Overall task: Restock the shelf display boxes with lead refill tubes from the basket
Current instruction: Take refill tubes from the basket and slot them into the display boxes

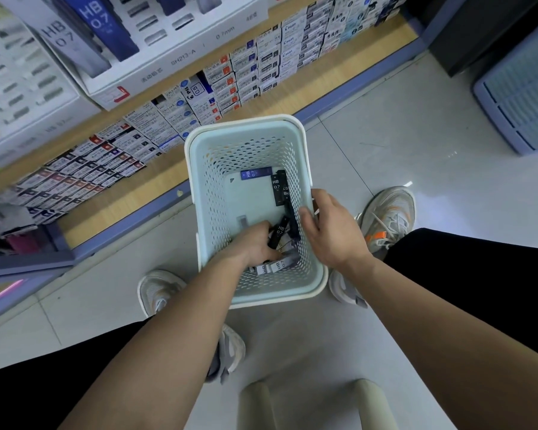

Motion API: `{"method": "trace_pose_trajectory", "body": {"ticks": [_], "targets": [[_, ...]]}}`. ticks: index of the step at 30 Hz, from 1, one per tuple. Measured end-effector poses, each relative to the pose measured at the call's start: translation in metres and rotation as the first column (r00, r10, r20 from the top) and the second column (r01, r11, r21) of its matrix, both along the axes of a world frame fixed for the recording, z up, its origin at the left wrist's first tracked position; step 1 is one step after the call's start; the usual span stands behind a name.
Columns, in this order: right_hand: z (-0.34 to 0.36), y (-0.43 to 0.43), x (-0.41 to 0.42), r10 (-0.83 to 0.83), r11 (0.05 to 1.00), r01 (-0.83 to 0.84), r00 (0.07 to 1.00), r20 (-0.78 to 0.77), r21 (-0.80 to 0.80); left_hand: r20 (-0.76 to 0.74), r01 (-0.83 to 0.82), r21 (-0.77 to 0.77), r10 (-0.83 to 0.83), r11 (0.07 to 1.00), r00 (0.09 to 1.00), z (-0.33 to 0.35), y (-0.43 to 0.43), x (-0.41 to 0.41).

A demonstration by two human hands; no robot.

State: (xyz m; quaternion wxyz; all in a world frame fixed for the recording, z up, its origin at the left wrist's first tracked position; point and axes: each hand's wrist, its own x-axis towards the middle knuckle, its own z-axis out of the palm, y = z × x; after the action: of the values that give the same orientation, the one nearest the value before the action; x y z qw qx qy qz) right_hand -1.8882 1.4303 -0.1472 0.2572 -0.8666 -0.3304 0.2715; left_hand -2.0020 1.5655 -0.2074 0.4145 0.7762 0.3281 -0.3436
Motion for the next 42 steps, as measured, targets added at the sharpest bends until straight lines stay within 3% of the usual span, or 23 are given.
{"method": "trace_pose_trajectory", "body": {"ticks": [8, 14, 19, 22, 28, 36, 42], "targets": [[0.015, 0.002, 0.001, -0.01, 0.999, 0.008, 1.0, -0.029, -0.046, 0.17, -0.308, -0.061, 0.314, 0.949, 0.934, 0.06, 0.022, -0.014], [0.076, 0.014, -0.003, -0.032, 0.997, 0.028, 0.998, 0.054, 0.073, 0.322, -0.467, -0.257, 0.53, 0.846, 0.784, 0.137, 0.026, -0.029], [0.144, 0.032, -0.025, -0.018, 0.951, 0.13, 0.93, -0.367, 0.282, 0.432, -0.468, -0.351, 0.583, 0.811, 0.688, 0.201, 0.015, -0.045], [0.175, 0.036, -0.031, -0.019, 0.917, 0.206, 0.877, -0.479, 0.341, 0.489, -0.485, -0.353, 0.599, 0.8, 0.633, 0.232, 0.008, -0.05], [0.238, 0.035, -0.024, 0.083, 0.9, 0.174, 0.833, -0.547, 0.4, 0.559, -0.496, -0.327, 0.588, 0.804, 0.585, 0.291, 0.006, -0.055], [0.282, 0.046, -0.019, 0.146, 0.905, 0.173, 0.734, -0.663, 0.39, 0.544, -0.526, -0.423, 0.671, 0.738, 0.503, 0.335, 0.018, -0.055], [0.279, 0.068, -0.015, 0.128, 0.887, 0.168, 0.806, -0.577, 0.431, 0.498, -0.585, -0.475, 0.748, 0.658, 0.438, 0.336, 0.027, -0.054]]}}
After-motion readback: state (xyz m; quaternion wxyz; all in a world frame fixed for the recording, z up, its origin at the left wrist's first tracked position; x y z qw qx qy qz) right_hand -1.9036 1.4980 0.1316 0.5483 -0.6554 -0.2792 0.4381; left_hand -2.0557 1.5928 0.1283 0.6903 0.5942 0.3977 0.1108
